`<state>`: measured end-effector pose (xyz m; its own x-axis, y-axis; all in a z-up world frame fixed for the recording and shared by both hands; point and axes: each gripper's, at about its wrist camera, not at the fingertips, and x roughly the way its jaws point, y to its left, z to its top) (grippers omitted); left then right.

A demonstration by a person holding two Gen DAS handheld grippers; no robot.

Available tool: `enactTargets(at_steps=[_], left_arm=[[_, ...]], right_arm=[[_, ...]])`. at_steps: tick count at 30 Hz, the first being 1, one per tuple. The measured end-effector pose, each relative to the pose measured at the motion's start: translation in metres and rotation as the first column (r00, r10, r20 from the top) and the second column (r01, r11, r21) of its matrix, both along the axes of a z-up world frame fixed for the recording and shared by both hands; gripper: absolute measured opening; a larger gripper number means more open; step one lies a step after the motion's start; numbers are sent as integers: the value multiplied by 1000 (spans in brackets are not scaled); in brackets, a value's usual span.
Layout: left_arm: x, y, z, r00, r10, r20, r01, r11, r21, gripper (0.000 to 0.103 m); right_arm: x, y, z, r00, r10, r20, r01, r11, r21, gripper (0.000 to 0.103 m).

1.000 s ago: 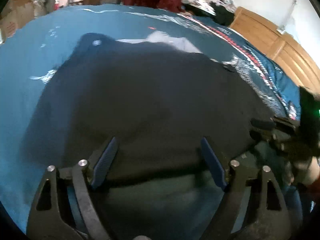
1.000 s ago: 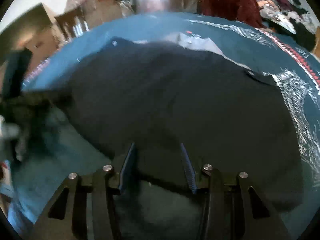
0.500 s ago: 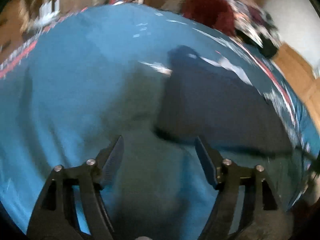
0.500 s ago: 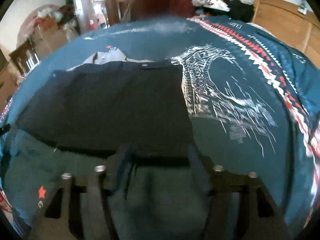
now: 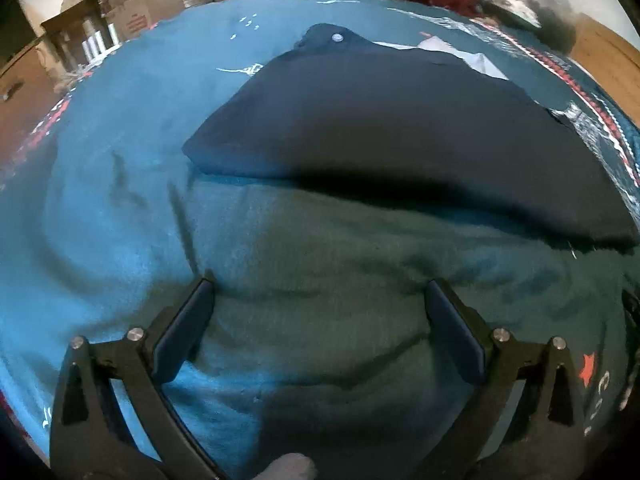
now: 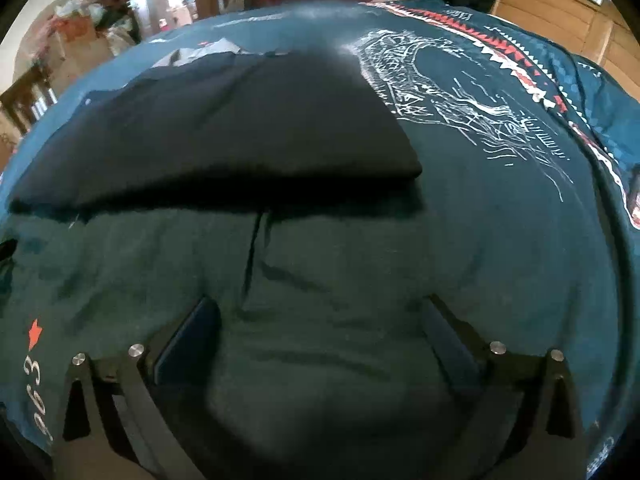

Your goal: Fold large clothes

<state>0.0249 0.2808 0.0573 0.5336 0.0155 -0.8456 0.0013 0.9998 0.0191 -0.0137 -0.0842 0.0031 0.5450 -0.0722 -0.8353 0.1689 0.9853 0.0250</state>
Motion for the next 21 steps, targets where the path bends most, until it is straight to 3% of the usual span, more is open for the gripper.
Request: enactTargets(at_steps=[6,21], left_arm=[[-4,-9,-12,997,35,75,-39,998,55,103],[-11,-2,-11,992,44,118,-48,998,27,103]], right_arm=[[13,-9,-11,1000,-5,15,5,1000,17,103],[5,-11,-15,997,-9,76,6,999,35,103]])
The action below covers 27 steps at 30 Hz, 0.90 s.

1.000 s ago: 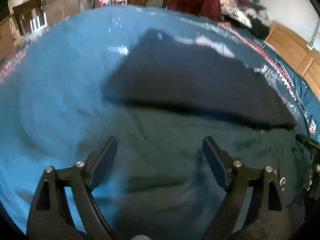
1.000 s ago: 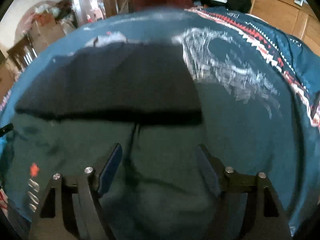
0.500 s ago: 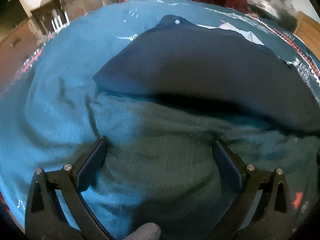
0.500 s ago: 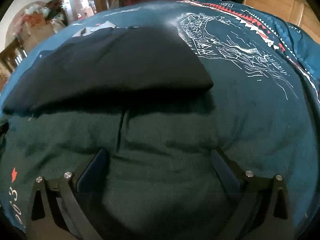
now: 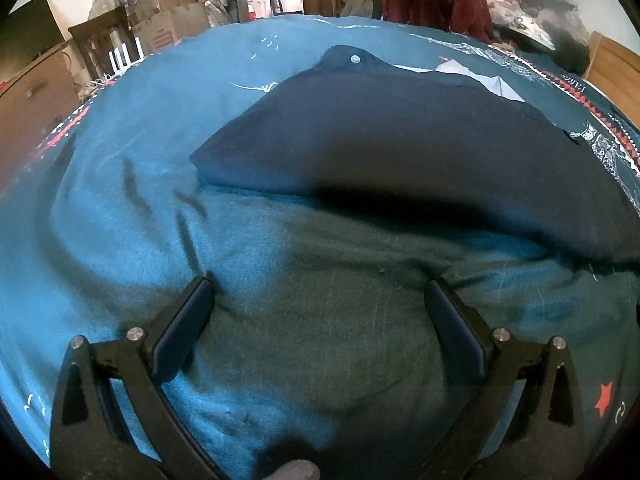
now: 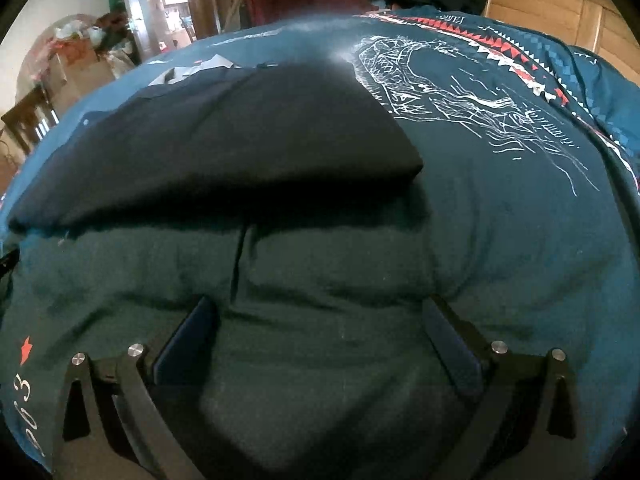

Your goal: Fold large clothes

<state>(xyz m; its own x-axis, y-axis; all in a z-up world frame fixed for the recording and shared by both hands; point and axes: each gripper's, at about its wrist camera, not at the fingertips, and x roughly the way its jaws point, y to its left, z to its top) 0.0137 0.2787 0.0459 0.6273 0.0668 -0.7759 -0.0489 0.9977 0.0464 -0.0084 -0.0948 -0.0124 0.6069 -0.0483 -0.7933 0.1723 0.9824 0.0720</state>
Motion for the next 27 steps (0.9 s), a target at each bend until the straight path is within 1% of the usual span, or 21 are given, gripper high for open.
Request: enactTargets(at_steps=[27], left_arm=[[0,6,1,1000,-7,6,7,1000,-4,103]], right_arm=[[-1,-1,1,1000,2,5,-2,1000,0,103]])
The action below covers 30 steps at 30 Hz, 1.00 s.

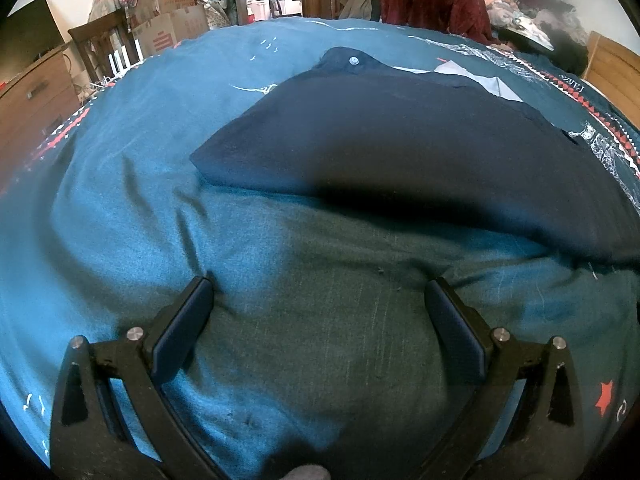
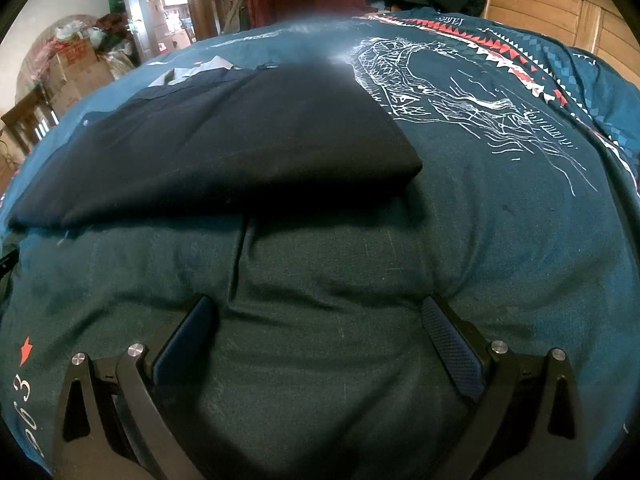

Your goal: Fold large clothes

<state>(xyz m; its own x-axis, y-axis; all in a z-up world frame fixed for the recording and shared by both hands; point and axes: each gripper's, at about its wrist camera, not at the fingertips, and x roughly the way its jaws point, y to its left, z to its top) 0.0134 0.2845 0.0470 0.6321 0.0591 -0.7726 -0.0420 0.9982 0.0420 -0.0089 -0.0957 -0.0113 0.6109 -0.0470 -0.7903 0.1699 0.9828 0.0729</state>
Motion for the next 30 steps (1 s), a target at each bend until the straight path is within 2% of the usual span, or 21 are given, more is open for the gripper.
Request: enactTargets(at_steps=[30], left_arm=[[1,1,0,1000,0,-2,0,1000,-2,103]], right_arm=[[1,-1,0,1000,0,5,0,1000,9,103]])
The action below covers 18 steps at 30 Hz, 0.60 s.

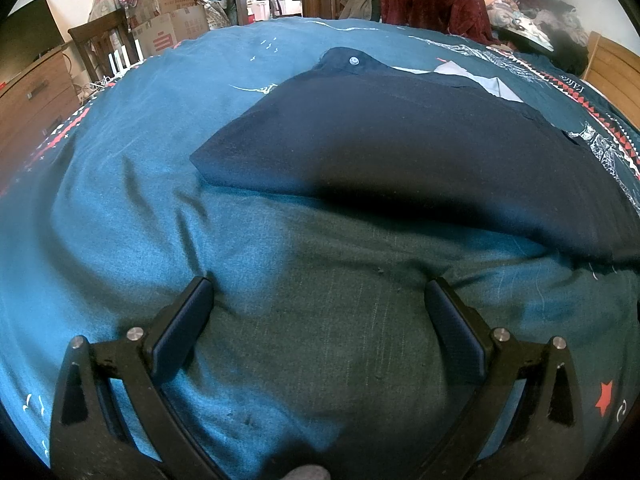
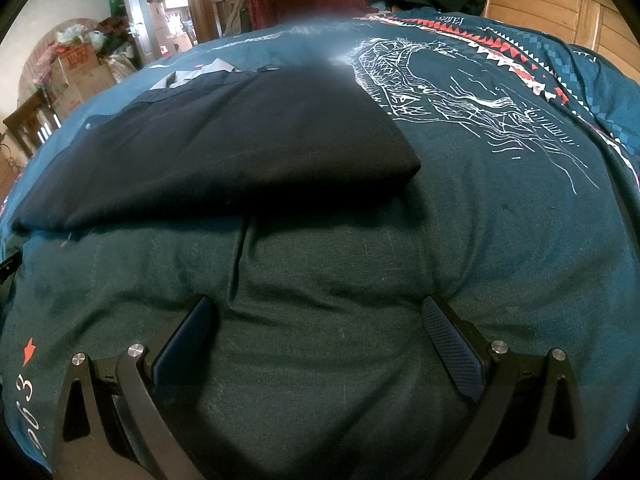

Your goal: Fold large clothes

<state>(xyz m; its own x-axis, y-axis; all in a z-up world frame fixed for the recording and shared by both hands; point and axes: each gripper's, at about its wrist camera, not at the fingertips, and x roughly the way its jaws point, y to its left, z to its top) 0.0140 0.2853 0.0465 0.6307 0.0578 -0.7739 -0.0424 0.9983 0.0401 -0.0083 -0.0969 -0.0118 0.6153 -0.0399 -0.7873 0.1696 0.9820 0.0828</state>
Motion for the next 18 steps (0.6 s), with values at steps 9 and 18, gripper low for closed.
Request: enactTargets(at_steps=[9,18], left_arm=[[0,0,0,1000,1,0,-1,1000,-1,103],[0,0,0,1000,1,-1,-1,1000,-2,103]], right_arm=[[0,0,0,1000,0,1,0,1000,2,103],[1,2,0,1000,-2,4,2,1000,6,103]])
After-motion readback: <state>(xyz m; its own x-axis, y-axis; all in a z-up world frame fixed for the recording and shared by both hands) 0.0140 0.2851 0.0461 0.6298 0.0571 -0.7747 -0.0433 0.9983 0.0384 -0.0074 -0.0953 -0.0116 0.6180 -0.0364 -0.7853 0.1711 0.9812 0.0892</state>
